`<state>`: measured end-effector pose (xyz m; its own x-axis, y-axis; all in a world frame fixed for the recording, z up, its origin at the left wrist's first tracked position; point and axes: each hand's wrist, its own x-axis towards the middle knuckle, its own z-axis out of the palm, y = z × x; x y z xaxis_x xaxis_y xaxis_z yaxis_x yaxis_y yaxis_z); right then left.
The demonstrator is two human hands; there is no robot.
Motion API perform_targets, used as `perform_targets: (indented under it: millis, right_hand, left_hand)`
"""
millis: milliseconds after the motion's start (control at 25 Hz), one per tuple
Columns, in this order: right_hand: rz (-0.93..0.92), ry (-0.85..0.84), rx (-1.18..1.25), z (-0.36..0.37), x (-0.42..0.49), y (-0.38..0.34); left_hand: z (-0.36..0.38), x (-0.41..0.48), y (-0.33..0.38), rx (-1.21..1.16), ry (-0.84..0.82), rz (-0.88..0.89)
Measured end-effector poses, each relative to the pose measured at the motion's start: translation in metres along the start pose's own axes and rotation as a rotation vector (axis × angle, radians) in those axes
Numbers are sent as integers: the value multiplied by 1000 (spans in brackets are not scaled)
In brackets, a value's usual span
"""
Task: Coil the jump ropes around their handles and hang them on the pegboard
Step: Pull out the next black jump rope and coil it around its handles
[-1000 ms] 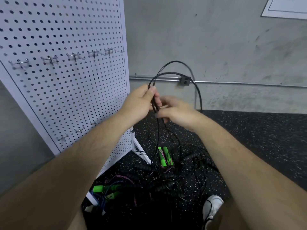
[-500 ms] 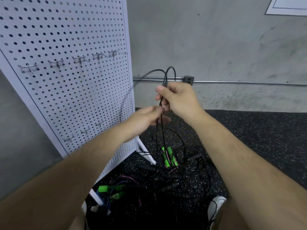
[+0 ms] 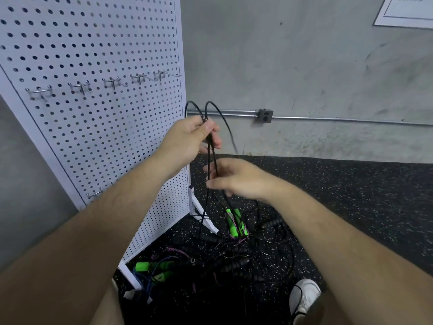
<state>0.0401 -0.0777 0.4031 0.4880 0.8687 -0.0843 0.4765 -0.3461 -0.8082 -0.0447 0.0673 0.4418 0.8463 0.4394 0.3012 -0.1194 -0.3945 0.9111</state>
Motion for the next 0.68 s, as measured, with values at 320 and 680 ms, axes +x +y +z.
perform_targets:
  millis: [320, 680]
  right_hand:
    - [-57, 275, 41, 5, 13, -15]
    - [-192, 410, 351, -16, 25, -28]
  left_hand:
    - [-6, -6, -9, -126, -35, -44]
    - [3, -41, -32, 128, -325, -124]
